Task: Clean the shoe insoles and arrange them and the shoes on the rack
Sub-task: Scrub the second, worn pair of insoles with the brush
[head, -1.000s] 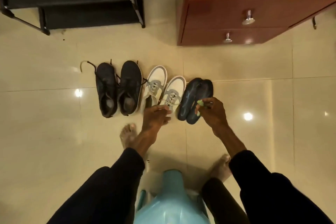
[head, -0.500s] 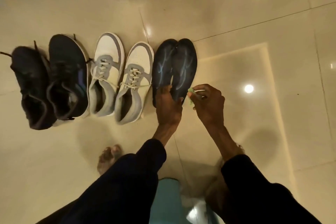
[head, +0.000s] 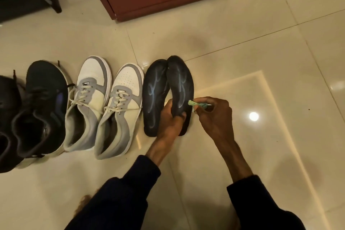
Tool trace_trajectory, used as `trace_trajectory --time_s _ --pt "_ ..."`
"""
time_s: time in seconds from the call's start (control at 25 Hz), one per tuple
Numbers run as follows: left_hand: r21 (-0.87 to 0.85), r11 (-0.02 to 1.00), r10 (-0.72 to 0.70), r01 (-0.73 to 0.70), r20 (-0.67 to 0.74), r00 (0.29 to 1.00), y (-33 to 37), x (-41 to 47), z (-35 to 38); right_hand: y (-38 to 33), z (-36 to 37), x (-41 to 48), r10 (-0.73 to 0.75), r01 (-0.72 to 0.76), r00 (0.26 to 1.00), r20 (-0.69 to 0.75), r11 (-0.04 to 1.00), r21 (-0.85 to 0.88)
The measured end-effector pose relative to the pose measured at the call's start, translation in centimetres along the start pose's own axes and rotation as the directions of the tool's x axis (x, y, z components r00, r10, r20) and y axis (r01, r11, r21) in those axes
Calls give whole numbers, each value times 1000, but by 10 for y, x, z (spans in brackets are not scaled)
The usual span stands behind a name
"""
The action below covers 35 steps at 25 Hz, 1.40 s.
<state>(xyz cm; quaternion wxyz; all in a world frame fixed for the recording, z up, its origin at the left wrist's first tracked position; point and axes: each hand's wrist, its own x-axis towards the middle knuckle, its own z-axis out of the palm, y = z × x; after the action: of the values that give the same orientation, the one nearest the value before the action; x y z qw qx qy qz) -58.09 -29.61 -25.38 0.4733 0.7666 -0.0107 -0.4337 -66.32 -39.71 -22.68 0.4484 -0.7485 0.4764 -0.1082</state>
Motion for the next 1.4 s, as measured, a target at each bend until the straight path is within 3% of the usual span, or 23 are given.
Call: trace_trajectory --time_s 0.08,0.16,0.24,0.32,0.48,0.6,0.76,0.84,0.96,1.0,1.08,1.16,1.28,1.32,1.4 --pt "-290 956 -1 52 173 985 13 5 -6 -10 -12 12 -92 92 995 50 996 0" --pt "-600 774 21 204 346 938 33 1 -11 -26 -25 18 -204 209 975 88 977 -51" --pt "-733 592 49 334 447 893 58 -10 -17 -44 -36 18 -339 343 939 60 932 -114" --pt "-775 523 80 354 458 885 84 -22 -22 -69 -49 14 -448 444 893 29 873 -203" --pt "-744 590 149 313 481 864 143 -55 -33 -123 -78 -7 -670 625 742 -1 692 -362" --pt "-717 636 211 286 518 829 180 -92 -45 -161 -100 -34 -687 626 724 -55 689 -366" --pt "-701 674 263 235 525 810 210 -154 -66 -199 -146 -84 -749 745 644 153 569 -348" --pt "-696 692 300 190 517 802 214 -175 -71 -214 -167 -93 -729 728 661 178 564 -390" --pt "-691 703 304 167 505 808 217 -207 -77 -231 -180 -107 -752 643 659 -23 580 -500" --pt "-689 706 303 163 503 810 219 -212 -80 -235 -177 -117 -771 673 637 -10 562 -480" --pt "-688 705 313 175 522 793 221 -221 -90 -238 -172 -139 -790 778 594 153 516 -358" --pt "-677 714 319 178 541 778 213 -227 -100 -239 -180 -149 -756 791 599 264 510 -337" --pt "-671 714 312 200 561 767 203 -241 -105 -241 -191 -146 -767 693 637 68 532 -487" --pt "-671 712 304 205 559 772 200 -242 -105 -242 -188 -151 -777 705 626 63 529 -472" --pt "-682 705 296 197 534 792 194 -241 -107 -237 -173 -166 -784 796 588 200 516 -316"
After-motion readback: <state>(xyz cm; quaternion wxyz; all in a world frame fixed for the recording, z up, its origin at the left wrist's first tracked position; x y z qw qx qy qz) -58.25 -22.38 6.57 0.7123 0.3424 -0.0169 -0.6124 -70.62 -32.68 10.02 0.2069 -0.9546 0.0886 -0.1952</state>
